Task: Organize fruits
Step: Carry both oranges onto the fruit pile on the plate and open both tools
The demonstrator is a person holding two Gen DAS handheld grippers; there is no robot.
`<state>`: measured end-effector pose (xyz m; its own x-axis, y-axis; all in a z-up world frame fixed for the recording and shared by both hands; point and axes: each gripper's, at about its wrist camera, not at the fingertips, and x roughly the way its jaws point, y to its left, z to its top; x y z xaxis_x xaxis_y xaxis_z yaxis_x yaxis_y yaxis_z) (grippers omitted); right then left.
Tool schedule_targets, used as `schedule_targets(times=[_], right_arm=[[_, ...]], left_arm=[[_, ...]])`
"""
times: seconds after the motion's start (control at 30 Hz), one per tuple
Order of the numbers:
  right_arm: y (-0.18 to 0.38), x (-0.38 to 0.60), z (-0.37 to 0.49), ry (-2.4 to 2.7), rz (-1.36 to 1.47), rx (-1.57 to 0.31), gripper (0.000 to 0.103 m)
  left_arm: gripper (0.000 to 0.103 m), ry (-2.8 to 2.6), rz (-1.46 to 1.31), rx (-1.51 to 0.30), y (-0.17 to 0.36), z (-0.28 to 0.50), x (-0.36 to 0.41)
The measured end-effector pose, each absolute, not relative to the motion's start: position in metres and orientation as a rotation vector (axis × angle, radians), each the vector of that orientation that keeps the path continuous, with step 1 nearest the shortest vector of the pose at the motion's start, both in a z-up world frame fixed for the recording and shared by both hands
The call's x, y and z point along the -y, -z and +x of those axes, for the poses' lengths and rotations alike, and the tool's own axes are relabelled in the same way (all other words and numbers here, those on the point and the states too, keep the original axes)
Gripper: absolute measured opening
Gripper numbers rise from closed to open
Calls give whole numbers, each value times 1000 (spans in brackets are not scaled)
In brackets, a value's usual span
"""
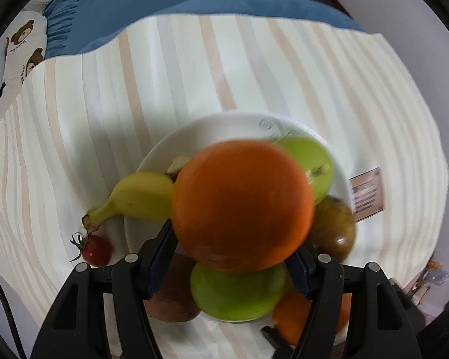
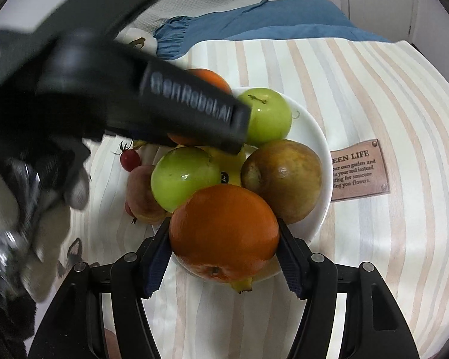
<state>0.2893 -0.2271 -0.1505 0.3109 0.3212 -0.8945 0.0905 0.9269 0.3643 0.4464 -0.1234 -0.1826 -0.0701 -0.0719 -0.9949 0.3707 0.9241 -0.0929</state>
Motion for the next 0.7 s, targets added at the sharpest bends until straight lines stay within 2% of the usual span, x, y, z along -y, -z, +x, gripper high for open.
schedule_targets(times=[0.07,0.37,0.6,0.7], right_arm=[[152,227,290,-151,382,-1257,73],[154,225,291,-136,389,-1262,73],[152,234,289,-106,386,-1272,84],[153,235,287,-101,384,-1276,86]], left_arm=[[66,372,213,-1612,186,446,120],[66,360,184,-1625,185,447,113],[66,354,152,-1605,181,441,115],[69,353,146,-1592,179,436,113]])
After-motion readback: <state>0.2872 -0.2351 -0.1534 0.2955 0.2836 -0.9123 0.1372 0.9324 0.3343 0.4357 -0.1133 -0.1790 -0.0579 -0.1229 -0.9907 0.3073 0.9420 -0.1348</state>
